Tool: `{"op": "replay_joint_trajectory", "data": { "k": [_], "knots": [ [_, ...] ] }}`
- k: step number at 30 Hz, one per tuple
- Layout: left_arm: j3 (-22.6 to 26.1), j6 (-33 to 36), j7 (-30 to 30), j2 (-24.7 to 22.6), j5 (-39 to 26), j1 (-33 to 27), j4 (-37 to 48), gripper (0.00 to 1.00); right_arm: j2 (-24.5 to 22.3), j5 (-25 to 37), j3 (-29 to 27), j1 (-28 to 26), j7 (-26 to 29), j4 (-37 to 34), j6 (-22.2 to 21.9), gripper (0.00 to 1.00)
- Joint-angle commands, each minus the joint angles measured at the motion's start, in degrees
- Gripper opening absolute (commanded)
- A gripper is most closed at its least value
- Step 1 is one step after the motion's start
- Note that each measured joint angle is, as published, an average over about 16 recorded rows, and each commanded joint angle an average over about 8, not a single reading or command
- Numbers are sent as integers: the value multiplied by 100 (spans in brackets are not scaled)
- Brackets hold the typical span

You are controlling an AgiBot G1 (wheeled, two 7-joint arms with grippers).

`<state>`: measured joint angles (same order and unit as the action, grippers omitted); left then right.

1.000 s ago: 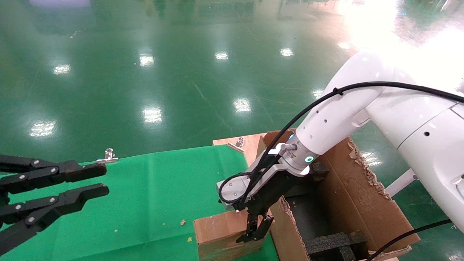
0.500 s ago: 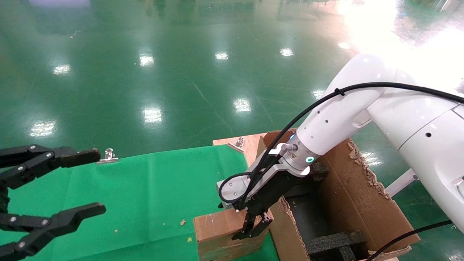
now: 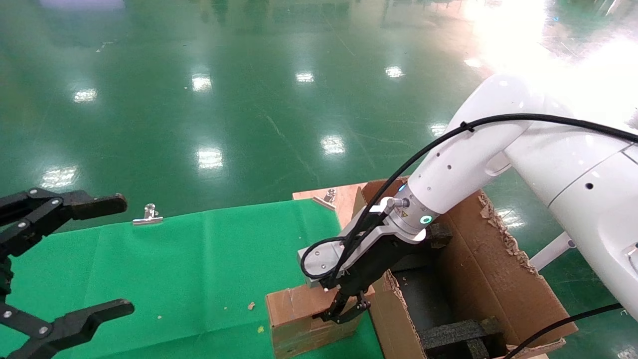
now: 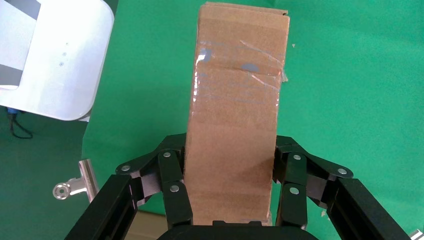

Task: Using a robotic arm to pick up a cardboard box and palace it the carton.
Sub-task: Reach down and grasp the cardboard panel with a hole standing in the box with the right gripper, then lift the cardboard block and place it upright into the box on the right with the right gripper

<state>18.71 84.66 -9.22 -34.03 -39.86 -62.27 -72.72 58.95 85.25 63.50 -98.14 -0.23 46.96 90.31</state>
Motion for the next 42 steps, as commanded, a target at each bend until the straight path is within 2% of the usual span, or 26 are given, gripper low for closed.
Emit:
{"op": "replay_joint_trajectory", "data": {
  "k": [1, 9, 15, 29, 42],
  "knots": [
    [0, 0, 0, 0, 0, 0, 0, 100, 2, 9, -2, 6, -1, -1, -14, 0],
    [1, 0, 1, 0, 1, -1, 1, 100, -77, -253, 144, -104, 20, 99, 14, 0],
    [2, 0, 1, 0, 1, -1, 2, 100, -235, -614, 283, -429, -7, 176, 51, 0],
    [4, 0, 2, 1, 2, -2, 2, 100, -755, -1595, 650, -1951, -173, 7, 99, 0],
    [5, -1, 3, 1, 3, -2, 2, 100, -1485, -2009, 1519, -3058, -530, -315, 112, 0]
  ]
}}
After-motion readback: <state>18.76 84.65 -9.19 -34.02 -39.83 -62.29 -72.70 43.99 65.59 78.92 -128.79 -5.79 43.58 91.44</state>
